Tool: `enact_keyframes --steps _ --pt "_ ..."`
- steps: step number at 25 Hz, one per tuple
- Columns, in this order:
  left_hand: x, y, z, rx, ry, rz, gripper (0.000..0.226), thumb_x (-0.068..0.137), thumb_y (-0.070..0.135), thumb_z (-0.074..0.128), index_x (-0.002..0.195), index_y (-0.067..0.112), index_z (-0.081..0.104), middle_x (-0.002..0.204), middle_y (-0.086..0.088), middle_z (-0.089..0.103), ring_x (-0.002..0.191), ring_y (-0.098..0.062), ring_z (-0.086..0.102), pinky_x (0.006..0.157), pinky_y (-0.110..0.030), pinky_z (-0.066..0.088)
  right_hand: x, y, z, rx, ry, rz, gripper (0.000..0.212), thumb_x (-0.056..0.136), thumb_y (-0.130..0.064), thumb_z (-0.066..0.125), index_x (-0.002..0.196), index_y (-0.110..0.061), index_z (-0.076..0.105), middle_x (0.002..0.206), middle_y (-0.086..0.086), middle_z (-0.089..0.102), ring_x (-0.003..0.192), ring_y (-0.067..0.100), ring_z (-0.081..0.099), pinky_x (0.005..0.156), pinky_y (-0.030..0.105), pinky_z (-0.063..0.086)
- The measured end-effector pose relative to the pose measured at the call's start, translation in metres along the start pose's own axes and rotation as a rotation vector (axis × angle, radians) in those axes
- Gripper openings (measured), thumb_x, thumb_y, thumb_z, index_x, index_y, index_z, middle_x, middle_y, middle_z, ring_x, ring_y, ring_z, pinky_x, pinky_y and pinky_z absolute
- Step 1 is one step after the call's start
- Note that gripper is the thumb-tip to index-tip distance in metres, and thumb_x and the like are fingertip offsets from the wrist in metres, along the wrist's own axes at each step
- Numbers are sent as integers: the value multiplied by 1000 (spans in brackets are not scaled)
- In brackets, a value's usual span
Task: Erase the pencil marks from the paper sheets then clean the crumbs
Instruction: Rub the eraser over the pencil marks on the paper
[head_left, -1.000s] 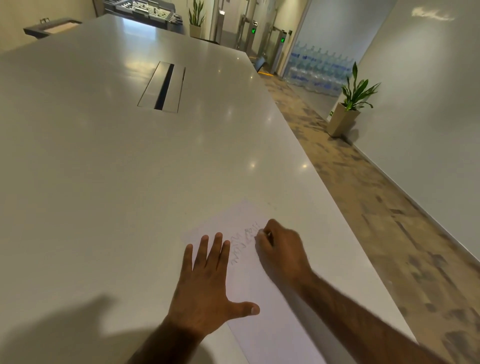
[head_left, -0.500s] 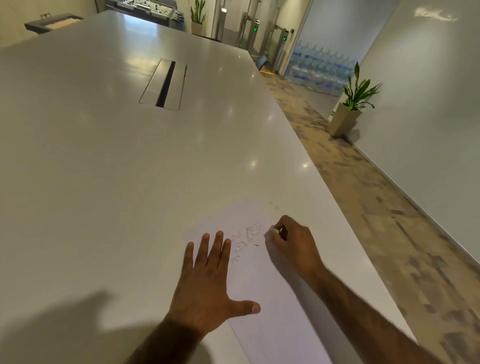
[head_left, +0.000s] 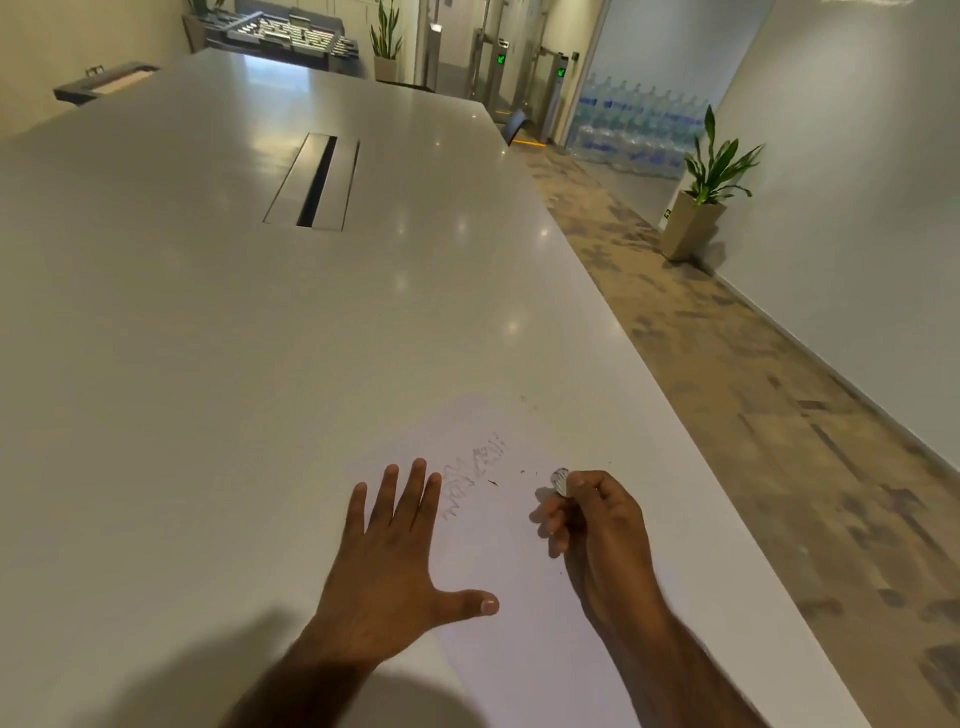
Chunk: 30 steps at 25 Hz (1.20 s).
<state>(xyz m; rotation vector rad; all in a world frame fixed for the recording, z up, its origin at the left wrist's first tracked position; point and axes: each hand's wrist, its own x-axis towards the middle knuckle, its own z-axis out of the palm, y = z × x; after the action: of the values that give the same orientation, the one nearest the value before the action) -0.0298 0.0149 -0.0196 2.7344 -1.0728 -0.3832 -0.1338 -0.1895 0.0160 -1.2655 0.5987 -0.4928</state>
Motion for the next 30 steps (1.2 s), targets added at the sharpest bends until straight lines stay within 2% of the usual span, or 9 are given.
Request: enact_keyframes --steps 6,9,13,16,19,24,26,28,30 --pt "-6 4 -1 4 50 2 107 75 101 -7 153 33 -36 158 14 -48 146 -11 -45 124 -51 -20 8 12 -12 43 -37 -38 16 108 -9 48 103 2 59 82 29 68 62 30 55 47 33 45" --pt "4 4 -4 52 99 -50 96 87 88 -11 162 28 -21 166 10 -34 152 -12 -34 126 -45 -19 9 16 -12 24 -76 -63 15 103 -21 54 101 -14 67 81 24 69 63 27 57 49 34 46" --pt "34 -11 -31 48 410 -78 54 110 45 37 154 15 46 168 -7 32 157 -27 26 128 -49 15 10 19 -13 -20 -112 -78 15 94 -31 60 103 -27 72 84 14 72 66 22 62 52 32 50" --pt "34 -21 -34 -92 612 -59 17 104 21 60 105 22 77 112 2 77 108 -26 69 95 -40 50 9 22 -13 -49 -104 -65 19 96 -18 65 104 -33 74 81 9 70 66 20 62 56 31 51" --pt "26 -27 -40 -173 624 -129 18 101 28 65 86 29 74 83 12 72 79 -19 66 74 -38 49 7 22 -8 -17 -107 -11 28 96 -4 67 103 -30 75 83 8 69 68 21 60 57 31 49" --pt "-3 -28 -34 -108 690 110 11 97 22 66 105 26 74 104 7 68 95 -21 60 85 -39 43 -3 14 3 -80 -46 9 24 94 1 69 102 -20 76 94 8 75 80 20 70 73 30 57" --pt "-19 -23 -22 -197 502 122 37 100 48 57 129 27 68 135 6 64 124 -23 58 105 -40 42 -11 9 12 -296 10 -110 22 95 -1 69 103 -20 77 95 -2 77 86 4 72 76 15 55" --pt "-22 -21 -9 -155 257 43 84 93 77 43 158 25 40 168 4 31 155 -22 27 125 -40 22 -14 5 20 -536 55 -182 18 95 -5 70 107 -17 76 100 -7 76 90 -5 69 76 6 50" --pt "-24 -16 1 -97 154 10 113 81 93 26 167 21 10 175 2 -2 161 -20 -4 130 -42 2 -18 2 23 -527 75 -136 19 95 -5 70 111 -14 76 105 -5 76 93 -3 70 80 10 54"
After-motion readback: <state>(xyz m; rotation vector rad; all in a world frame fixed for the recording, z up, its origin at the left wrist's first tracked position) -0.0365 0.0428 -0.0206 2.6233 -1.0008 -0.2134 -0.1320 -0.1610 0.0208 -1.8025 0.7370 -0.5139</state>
